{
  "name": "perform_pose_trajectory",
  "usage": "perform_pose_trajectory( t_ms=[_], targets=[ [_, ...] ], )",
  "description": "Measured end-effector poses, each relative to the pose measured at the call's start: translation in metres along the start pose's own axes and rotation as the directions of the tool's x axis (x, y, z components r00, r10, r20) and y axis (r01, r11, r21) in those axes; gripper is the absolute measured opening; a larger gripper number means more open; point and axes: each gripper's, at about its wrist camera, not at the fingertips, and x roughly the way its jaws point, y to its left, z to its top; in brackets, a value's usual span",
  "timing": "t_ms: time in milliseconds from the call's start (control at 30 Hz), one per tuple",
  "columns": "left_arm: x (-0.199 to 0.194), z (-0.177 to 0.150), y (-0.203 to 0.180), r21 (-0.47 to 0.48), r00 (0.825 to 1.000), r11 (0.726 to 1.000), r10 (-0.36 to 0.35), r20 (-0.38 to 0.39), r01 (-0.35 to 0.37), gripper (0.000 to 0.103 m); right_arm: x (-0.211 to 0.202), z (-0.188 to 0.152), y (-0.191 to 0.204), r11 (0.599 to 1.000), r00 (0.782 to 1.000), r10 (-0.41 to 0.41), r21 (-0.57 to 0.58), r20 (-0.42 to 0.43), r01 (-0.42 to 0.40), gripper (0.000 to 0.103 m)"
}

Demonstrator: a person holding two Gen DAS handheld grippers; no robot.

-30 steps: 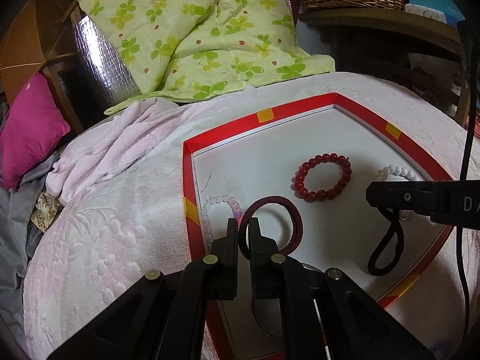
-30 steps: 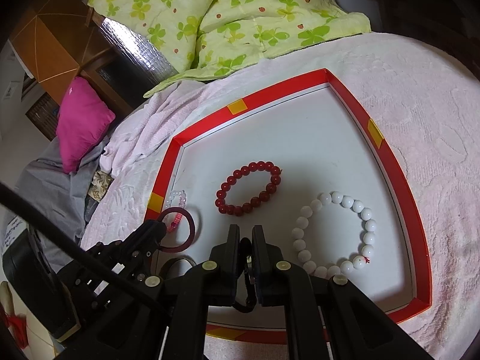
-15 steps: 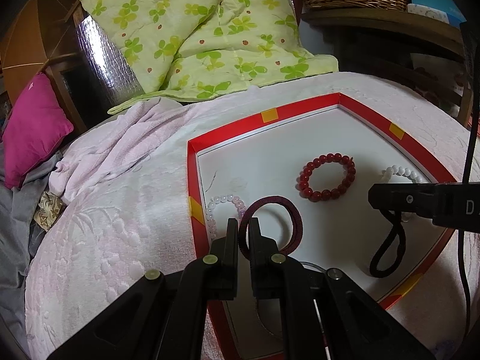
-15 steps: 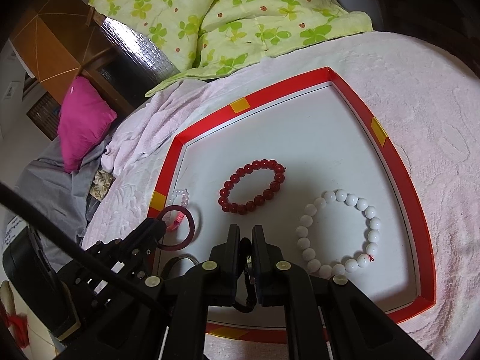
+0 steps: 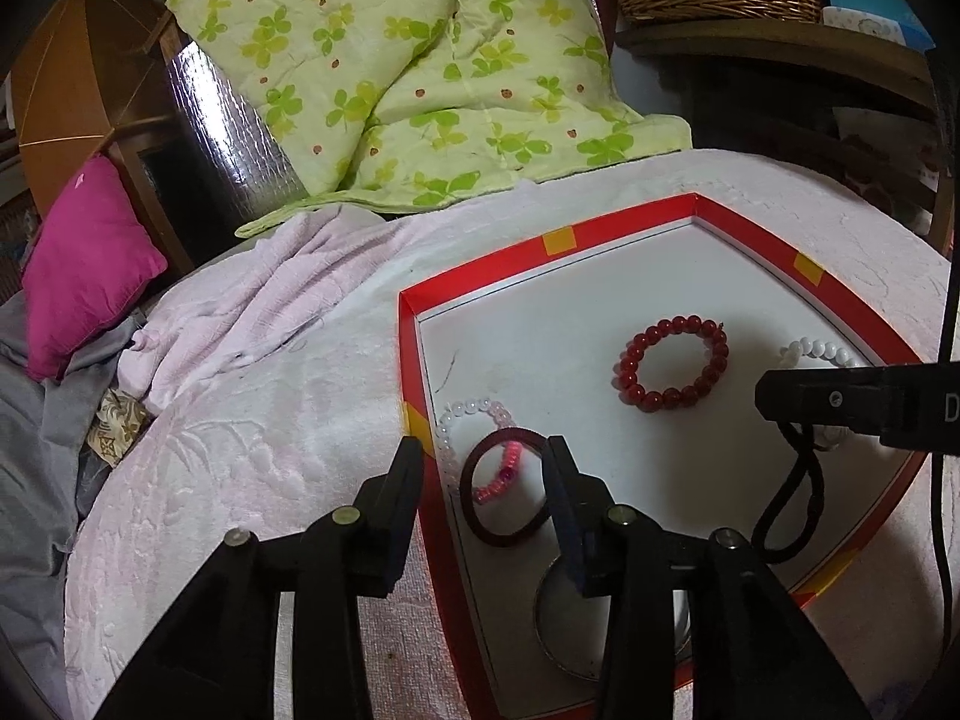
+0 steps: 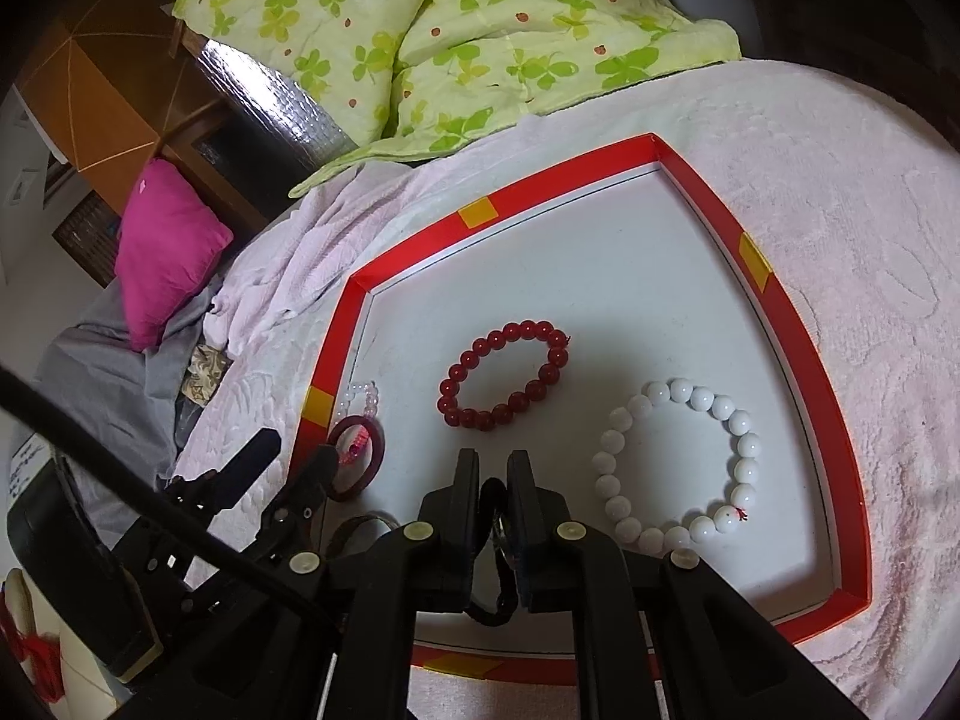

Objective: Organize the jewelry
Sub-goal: 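Lower both items into the box and open both tools, then move both tools away from the box toward the purple and pink bracelets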

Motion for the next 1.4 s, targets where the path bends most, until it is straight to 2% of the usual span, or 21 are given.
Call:
perform_pose_trajectory(
  t_ms=[467, 500, 567, 633, 833, 1100, 1133, 1200, 1233, 1400],
  targets=[
    [-0.014, -0.003, 0.004, -0.003, 0.999, 0.999, 0.034, 0.018, -0.034, 0.046, -0.017, 0.0, -0.004, 1.0, 0.999, 0.004, 0.007, 0.037, -0.004, 0.013],
    [-0.016, -0.004, 0.004, -0.007, 0.999, 0.999, 0.037, 0.019, -0.037, 0.047, -0.02, -0.001, -0.004, 1.0, 0.999, 0.006, 0.007, 0.04, -0.006, 0.013],
    [-0.022, -0.006, 0.006, -0.016, 0.999, 0.999, 0.045, 0.024, -0.045, 0.055, -0.025, -0.002, -0.003, 1.0, 0.999, 0.012, 0.008, 0.046, -0.012, 0.013],
    [-0.029, -0.009, 0.01, -0.026, 0.998, 0.998, 0.05, 0.033, -0.049, 0.056, -0.033, -0.004, -0.002, 1.0, 0.998, 0.019, 0.004, 0.054, -0.019, 0.013],
    [-0.046, -0.023, 0.025, -0.088, 0.998, 0.995, 0.056, 0.027, -0.053, 0.06, -0.054, -0.014, -0.003, 1.0, 0.997, 0.017, -0.012, 0.075, -0.016, 0.013],
    [-0.064, -0.048, 0.046, -0.177, 0.998, 0.982, 0.07, -0.007, -0.07, 0.06, -0.074, -0.026, -0.006, 1.0, 0.995, -0.013, -0.015, 0.103, 0.015, 0.013],
    [-0.067, -0.053, 0.047, -0.19, 0.998, 0.979, 0.068, -0.013, -0.07, 0.06, -0.078, -0.027, -0.005, 1.0, 0.994, -0.012, -0.02, 0.11, 0.014, 0.014],
    [-0.072, -0.064, 0.048, -0.203, 0.997, 0.977, 0.065, -0.03, -0.07, 0.06, -0.084, -0.029, -0.003, 1.0, 0.993, -0.008, -0.027, 0.12, 0.012, 0.03],
    [-0.073, -0.068, 0.048, -0.203, 0.997, 0.977, 0.064, -0.037, -0.07, 0.06, -0.087, -0.03, -0.003, 0.999, 0.992, -0.008, -0.03, 0.125, 0.011, 0.034],
    [-0.084, -0.094, 0.044, -0.188, 0.994, 0.979, 0.07, -0.078, -0.084, 0.06, -0.107, -0.037, 0.003, 0.998, 0.987, 0.001, -0.059, 0.163, 0.008, 0.035]
  ],
)
